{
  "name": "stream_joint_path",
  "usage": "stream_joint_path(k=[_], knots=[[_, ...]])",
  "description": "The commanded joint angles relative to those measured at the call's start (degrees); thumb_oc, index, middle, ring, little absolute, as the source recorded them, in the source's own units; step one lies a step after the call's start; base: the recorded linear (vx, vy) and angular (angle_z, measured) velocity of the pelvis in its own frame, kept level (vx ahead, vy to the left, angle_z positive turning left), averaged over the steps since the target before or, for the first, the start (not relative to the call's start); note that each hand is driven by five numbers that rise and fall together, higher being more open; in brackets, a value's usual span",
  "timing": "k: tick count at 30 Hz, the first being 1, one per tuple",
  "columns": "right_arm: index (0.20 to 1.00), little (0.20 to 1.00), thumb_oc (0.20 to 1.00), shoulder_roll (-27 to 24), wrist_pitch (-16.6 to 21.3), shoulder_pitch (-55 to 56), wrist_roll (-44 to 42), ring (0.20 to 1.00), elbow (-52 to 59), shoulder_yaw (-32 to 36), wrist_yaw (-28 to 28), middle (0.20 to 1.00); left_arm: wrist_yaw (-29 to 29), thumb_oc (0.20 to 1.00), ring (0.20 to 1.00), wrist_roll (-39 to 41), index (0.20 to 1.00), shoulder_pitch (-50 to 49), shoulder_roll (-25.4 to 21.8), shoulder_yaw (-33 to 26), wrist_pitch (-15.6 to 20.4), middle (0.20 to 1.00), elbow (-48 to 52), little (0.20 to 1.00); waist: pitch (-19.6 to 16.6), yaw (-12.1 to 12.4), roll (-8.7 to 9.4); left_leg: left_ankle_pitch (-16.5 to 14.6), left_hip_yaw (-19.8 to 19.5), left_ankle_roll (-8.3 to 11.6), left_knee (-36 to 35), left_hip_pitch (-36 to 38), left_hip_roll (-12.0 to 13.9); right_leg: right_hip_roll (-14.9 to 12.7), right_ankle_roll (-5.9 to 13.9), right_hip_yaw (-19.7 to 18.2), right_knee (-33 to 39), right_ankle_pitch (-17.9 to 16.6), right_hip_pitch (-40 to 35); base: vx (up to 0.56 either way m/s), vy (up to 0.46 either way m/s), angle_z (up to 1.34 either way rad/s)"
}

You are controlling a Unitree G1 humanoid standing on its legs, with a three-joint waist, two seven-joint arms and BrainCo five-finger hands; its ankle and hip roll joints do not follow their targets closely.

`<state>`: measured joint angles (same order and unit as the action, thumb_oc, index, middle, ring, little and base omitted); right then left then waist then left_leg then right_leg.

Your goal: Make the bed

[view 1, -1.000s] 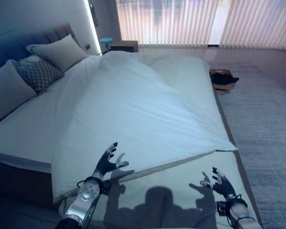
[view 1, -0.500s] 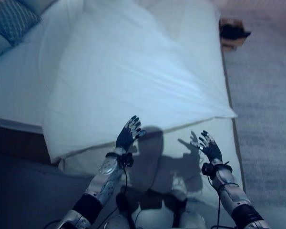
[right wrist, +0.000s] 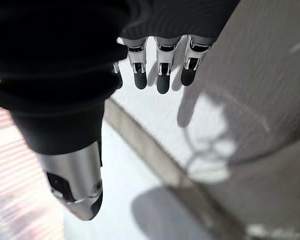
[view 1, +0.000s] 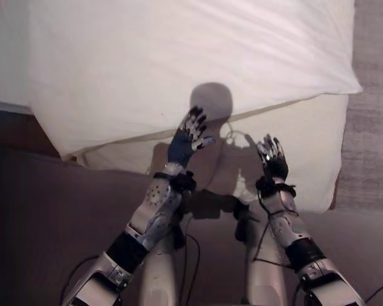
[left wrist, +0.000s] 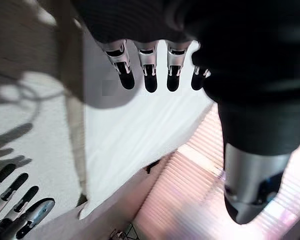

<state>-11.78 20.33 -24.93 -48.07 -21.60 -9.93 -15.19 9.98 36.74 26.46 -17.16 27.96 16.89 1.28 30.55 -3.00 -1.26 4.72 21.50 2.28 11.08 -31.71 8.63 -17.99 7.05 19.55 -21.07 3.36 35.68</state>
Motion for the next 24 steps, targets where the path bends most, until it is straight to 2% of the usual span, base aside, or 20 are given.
stream_joint_path(k=[1,7,10,19,24], knots=[[1.0,1.0,1.0,0.2,5.82,-1.86,-6.75,1.0,6.27,0.21,2.69,1.0,0.49,1.0,1.0,-3.1,1.0,1.25,-0.09,0.97,3.08,1.0,7.14,1.0,-0.76,0.68,-0.3,-6.52,-0.41,2.86,9.03,-5.02,1.79,-0.25,2.35,1.05,-1.52,-2.88,3.06,-0.01,-0.031,0.04],[1.0,1.0,1.0,-0.75,9.54,-7.93,-12.29,1.0,8.34,3.05,5.8,1.0,-0.3,1.0,1.0,-4.93,1.0,1.54,-2.16,1.93,2.51,1.0,9.05,1.0,-0.76,1.7,-1.04,-6.72,-0.96,2.63,9.58,-9.5,1.54,-1.01,2.21,2.0,-2.94,-2.27,7.14,-0.01,-0.036,0.05],[1.0,1.0,1.0,-1.23,10.54,-9.48,-12.33,1.0,8.61,4.49,5.81,1.0,-1.1,1.0,1.0,-5.44,1.0,1.23,-3.13,2.07,2.23,1.0,9.85,1.0,-0.76,2.15,-1.15,-6.84,-1.16,2.51,9.82,-10.46,1.41,-1.18,2.2,2.28,-3.45,-2.11,8.07,0.0,-0.033,0.05],[1.0,1.0,1.0,-4.21,10.97,-13.92,-11.4,1.0,6.92,5.75,3.87,1.0,-2.47,1.0,1.0,-4.61,1.0,-0.74,-5.98,2.38,2.23,1.0,12.54,1.0,-0.76,3.51,-1.07,-7.13,-1.67,2.22,10.24,-13.0,1.48,-1.28,2.16,2.96,-4.24,-1.95,10.47,0.0,-0.022,0.04],[1.0,1.0,1.0,-5.94,9.93,-15.99,-16.07,1.0,3.42,6.09,5.87,1.0,-2.95,1.0,1.0,-4.43,1.0,-1.9,-7.02,2.26,1.84,1.0,13.96,1.0,-0.76,3.95,-0.89,-7.35,-1.5,2.07,10.54,-13.97,1.59,-1.21,2.0,3.29,-4.78,-1.8,11.47,0.0,0.0,0.0]])
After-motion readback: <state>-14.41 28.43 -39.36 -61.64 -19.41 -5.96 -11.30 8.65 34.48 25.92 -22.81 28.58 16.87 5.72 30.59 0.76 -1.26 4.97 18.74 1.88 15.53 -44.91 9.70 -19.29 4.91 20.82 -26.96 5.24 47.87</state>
